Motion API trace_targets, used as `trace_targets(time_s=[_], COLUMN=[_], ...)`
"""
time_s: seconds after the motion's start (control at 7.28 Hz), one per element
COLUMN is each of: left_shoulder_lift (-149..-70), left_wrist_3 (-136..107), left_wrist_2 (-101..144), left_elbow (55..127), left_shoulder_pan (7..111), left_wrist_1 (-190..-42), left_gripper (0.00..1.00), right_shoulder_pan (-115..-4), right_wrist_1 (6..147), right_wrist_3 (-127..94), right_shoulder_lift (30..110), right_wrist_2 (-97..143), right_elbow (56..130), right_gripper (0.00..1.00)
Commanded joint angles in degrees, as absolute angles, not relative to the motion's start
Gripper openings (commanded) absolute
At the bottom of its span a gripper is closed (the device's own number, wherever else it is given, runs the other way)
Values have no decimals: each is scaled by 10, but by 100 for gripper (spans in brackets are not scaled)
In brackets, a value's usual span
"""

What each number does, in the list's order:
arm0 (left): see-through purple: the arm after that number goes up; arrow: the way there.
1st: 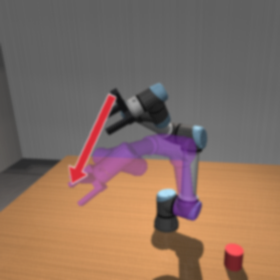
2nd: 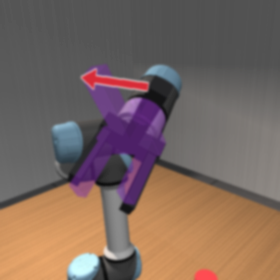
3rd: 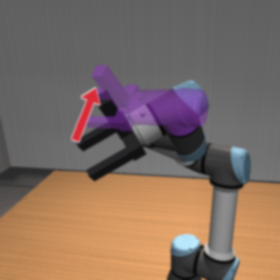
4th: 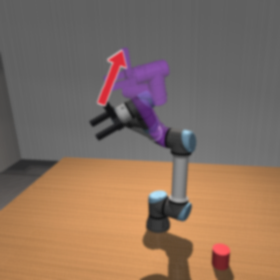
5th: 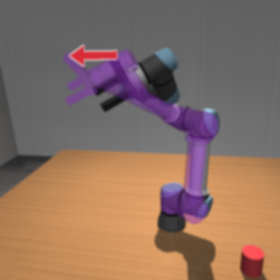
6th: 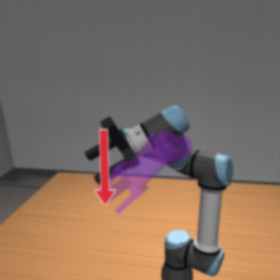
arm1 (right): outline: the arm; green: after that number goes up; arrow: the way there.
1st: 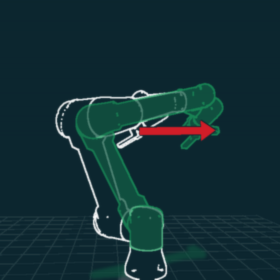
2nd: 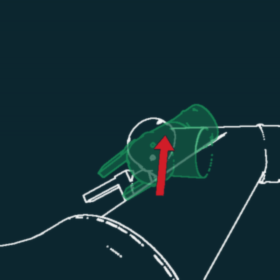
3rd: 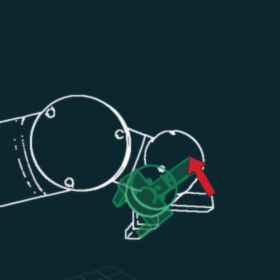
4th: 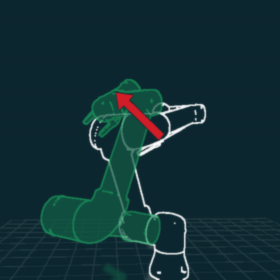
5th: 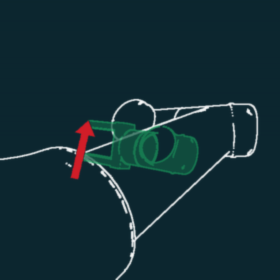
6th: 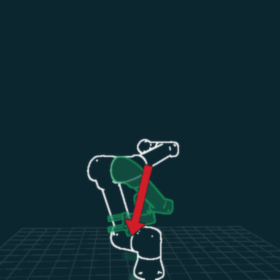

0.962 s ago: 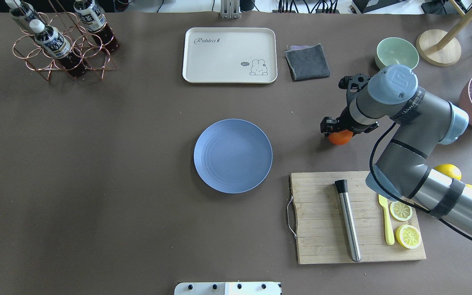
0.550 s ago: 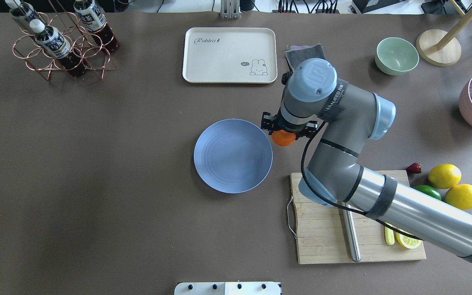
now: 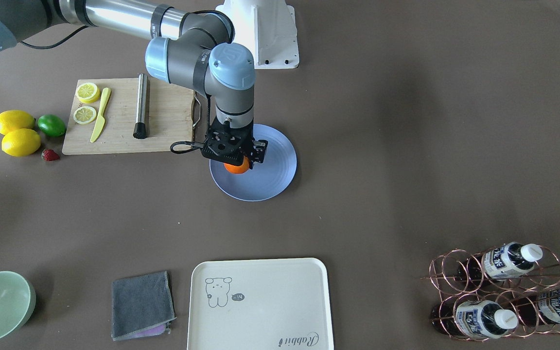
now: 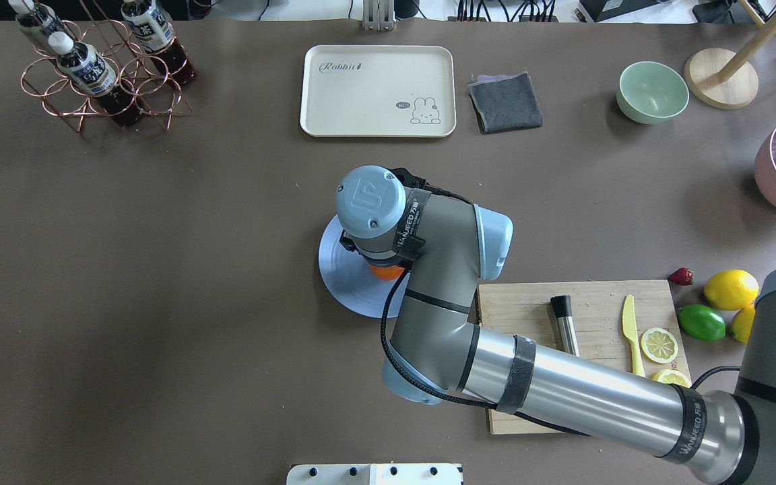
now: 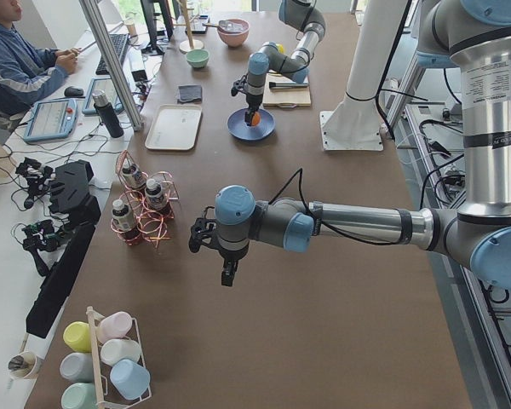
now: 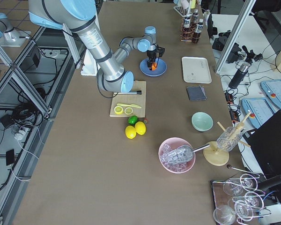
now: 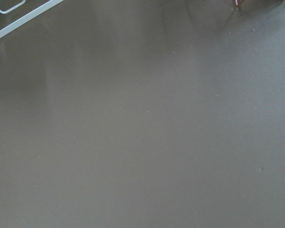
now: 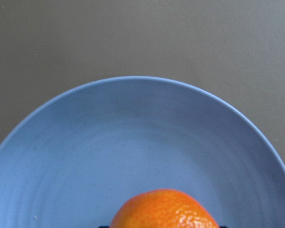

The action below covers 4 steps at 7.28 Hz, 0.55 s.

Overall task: Pick orange to plate
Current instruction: 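Carry the tangerine with the right gripper over the blue plate, then lower the tangerine onto the plate and open the right gripper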

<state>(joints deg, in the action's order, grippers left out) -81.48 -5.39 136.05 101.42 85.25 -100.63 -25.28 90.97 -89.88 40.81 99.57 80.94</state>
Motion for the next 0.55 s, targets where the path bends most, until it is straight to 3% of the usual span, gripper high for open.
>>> trace_targets(time_s=[0.0,0.14,0.41], left_shoulder_lift=[-815,-813,-804], left_wrist_3=[-54,-54,-54], left_wrist_2=[1361,1361,1360], left_elbow=[1014,1013,1006], left_shoulder_pan=[853,853,853], left_wrist_1=[-1006,-1006,-1004], left_gripper=[98,98,98], right_shoulder_pan=[-249,-250,-282], right_wrist_1=[904,896,886], right_wrist_3=[-902,-897,-858], right_shoulder_lift=[407,407,396], right_wrist_2=[993,993,1006], right_elbow=[805,806,822], right_gripper=[58,100,100])
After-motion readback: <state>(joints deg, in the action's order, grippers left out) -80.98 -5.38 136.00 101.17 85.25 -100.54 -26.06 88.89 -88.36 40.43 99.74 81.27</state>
